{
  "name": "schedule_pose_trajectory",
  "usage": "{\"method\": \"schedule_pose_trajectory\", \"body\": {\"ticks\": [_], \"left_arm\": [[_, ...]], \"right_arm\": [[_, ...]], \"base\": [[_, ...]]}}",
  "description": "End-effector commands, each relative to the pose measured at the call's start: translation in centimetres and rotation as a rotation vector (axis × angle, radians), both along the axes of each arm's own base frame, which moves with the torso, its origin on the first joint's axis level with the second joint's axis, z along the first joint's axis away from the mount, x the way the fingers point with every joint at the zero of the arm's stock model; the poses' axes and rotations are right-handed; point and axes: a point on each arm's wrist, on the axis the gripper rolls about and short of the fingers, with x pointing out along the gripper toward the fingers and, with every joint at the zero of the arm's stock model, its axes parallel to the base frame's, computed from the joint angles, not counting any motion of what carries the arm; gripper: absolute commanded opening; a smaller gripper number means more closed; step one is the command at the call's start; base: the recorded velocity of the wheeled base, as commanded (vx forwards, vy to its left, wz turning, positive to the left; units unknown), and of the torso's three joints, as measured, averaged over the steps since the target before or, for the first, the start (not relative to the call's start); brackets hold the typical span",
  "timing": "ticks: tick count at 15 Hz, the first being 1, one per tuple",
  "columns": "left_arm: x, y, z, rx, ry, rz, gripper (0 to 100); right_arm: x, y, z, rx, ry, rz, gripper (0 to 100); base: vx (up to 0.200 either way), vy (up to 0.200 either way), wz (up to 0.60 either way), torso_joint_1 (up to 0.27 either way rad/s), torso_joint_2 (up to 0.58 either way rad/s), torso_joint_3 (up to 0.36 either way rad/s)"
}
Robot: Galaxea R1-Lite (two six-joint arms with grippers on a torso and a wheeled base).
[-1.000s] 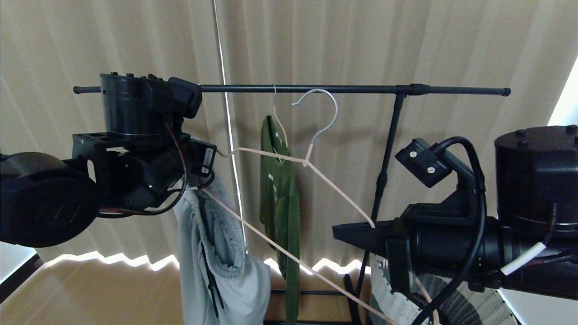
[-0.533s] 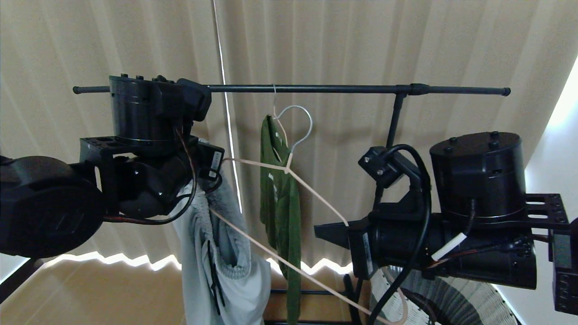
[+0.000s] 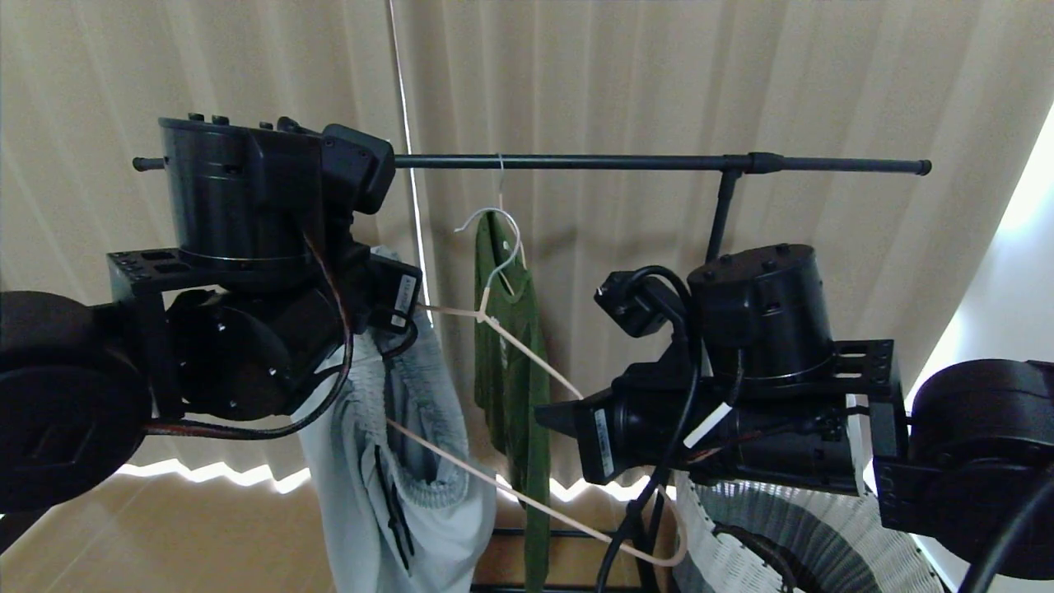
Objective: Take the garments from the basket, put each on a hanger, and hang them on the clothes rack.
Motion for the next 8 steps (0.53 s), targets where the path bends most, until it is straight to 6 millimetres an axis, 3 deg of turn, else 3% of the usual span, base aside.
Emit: {"method": "schedule_pose_trajectory", "body": {"ticks": [1, 8], "left_arm": [[-1.3, -0.6, 0.7, -0.013, -0.019, -0.047, 0], [-4.9, -3.2, 1.7, -0.037, -0.042, -0.211, 0]], "right_arm": [[0.8, 0.9, -0.7, -0.01, 0.009, 0.001, 0], [1.4, 1.5, -0.2, 0.007, -0.007, -0.002, 0]], "base": [[0.0, 0.0, 0.0, 0.0, 0.0, 0.0], [0.0, 0.0, 0.0, 0.0, 0.0, 0.0]]}}
